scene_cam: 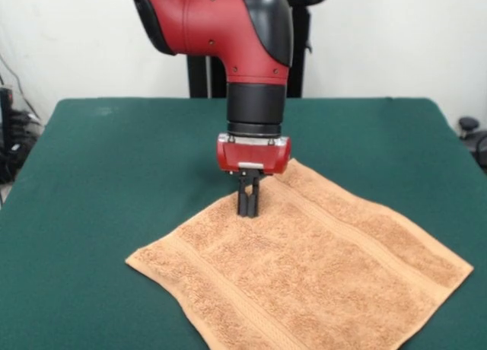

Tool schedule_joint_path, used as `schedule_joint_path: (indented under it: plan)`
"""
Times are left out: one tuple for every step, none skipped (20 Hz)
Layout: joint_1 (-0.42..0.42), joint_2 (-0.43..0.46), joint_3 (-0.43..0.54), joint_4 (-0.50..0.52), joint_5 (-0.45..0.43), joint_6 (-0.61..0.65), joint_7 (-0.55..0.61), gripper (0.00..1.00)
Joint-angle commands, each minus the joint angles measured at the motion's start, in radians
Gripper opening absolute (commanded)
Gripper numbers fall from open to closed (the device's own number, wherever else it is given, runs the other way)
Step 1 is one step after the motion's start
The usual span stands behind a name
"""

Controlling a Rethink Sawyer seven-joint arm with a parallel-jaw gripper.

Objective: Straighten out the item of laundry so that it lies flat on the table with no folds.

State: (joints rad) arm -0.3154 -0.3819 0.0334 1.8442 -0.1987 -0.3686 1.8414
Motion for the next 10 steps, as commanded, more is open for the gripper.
schedule_joint_path:
  plan:
    - [-0.047,0.090,-0.053,0.184,-0.016,0.080,0.179,0.00]
    - [-0.049,0.088,-0.053,0.194,-0.015,0.075,0.180,0.00]
    - [-0.051,0.085,-0.054,0.203,-0.015,0.071,0.181,0.00]
    - [-0.052,0.083,-0.055,0.213,-0.013,0.066,0.181,0.00]
    - [-0.052,0.076,-0.056,0.224,-0.012,0.064,0.181,0.00]
    - [-0.052,0.071,-0.058,0.233,-0.010,0.061,0.180,0.00]
    - [-0.053,0.064,-0.058,0.241,-0.007,0.063,0.179,0.00]
    - [-0.053,0.058,-0.060,0.250,-0.005,0.062,0.178,0.00]
    - [-0.053,0.049,-0.060,0.258,-0.004,0.066,0.177,0.00]
    - [-0.053,0.043,-0.061,0.265,-0.002,0.068,0.176,0.00]
